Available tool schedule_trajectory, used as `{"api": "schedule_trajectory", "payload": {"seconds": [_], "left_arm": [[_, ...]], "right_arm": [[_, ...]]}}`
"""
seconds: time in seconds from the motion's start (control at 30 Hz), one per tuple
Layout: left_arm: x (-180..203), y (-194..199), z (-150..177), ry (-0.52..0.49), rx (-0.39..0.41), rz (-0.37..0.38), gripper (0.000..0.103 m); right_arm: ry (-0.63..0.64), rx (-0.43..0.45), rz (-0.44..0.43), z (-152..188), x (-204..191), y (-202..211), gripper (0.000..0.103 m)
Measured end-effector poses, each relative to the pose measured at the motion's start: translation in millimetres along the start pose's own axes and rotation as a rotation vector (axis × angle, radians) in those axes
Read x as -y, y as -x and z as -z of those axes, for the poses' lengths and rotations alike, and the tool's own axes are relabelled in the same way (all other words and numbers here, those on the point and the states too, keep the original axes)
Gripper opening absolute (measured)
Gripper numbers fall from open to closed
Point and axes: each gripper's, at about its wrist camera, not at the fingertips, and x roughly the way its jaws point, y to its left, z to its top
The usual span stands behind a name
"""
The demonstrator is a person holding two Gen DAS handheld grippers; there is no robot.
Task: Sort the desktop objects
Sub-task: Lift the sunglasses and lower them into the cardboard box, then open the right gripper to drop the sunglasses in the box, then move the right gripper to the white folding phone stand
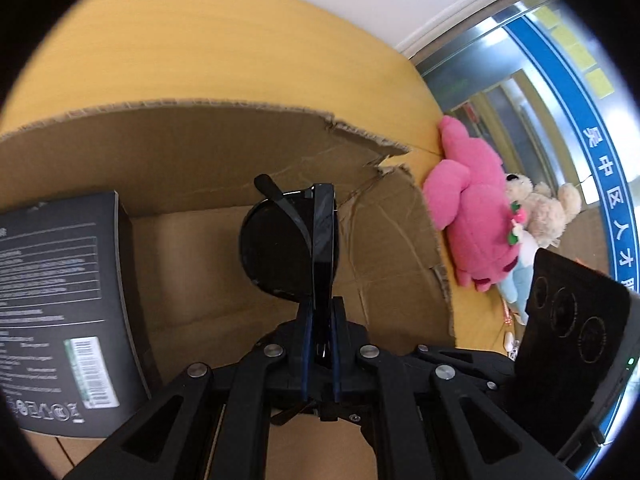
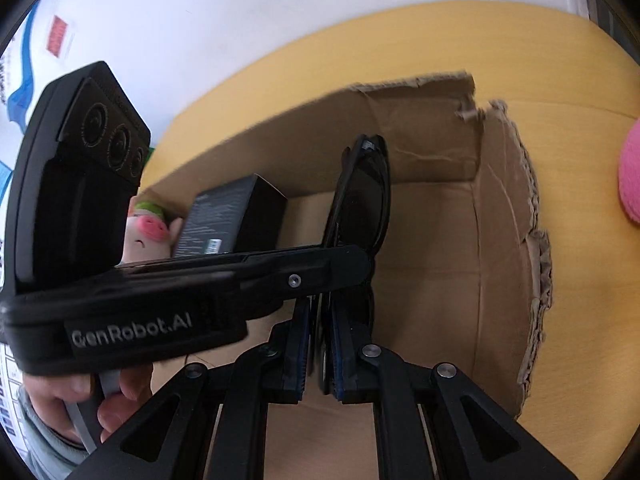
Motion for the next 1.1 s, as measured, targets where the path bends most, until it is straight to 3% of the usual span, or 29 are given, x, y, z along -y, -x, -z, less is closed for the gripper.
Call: {"api": "schedule_trajectory", "payload": {"seconds": [0.13, 0.27, 0.37, 0.43, 0.57, 0.67, 0.73, 0.77, 0.87, 0.97, 1.1], "left_arm": [[-2, -5, 1, 0.008, -0.011, -0.032, 0.008], [9, 12, 6, -0.037, 0.02, -0.04, 0.009], [25, 39, 14, -0.096, 0.082, -0.03, 0.01], [34, 65, 22, -0.123, 0.141, -0.038, 0.013], [51, 120, 51, -0.192, 0.296, -0.082, 0.016], [69, 161, 85, -0.269, 0.448, -0.184, 0.041], [80, 191, 119, -0.319, 0.577, -0.297, 0.074], [83, 204, 137, -0.341, 0.639, -0.346, 0.081], [89, 237, 186, -0.385, 0.762, -0.438, 0.083], [90, 256, 223, -0.37, 0.824, -0.49, 0.083], [85, 266, 259, -0.351, 0.826, -0.498, 0.083]], "right_arm": [[0.006, -0.016, 0.028, 2, 1, -4, 0.014], [0.008, 0.025, 0.033, 9, -1, 10, 0.02], [0.035, 0.066, 0.071, 20, -10, 28, 0.034], [0.056, 0.116, 0.107, 32, -20, 47, 0.064], [0.111, 0.222, 0.145, 52, -42, 85, 0.075], [0.157, 0.3, 0.22, 77, -60, 115, 0.085], [0.175, 0.353, 0.264, 96, -77, 127, 0.093], [0.184, 0.381, 0.287, 109, -86, 134, 0.095], [0.216, 0.428, 0.312, 139, -103, 153, 0.099], [0.228, 0.46, 0.323, 168, -118, 167, 0.099], [0.248, 0.509, 0.339, 198, -136, 180, 0.1]]}}
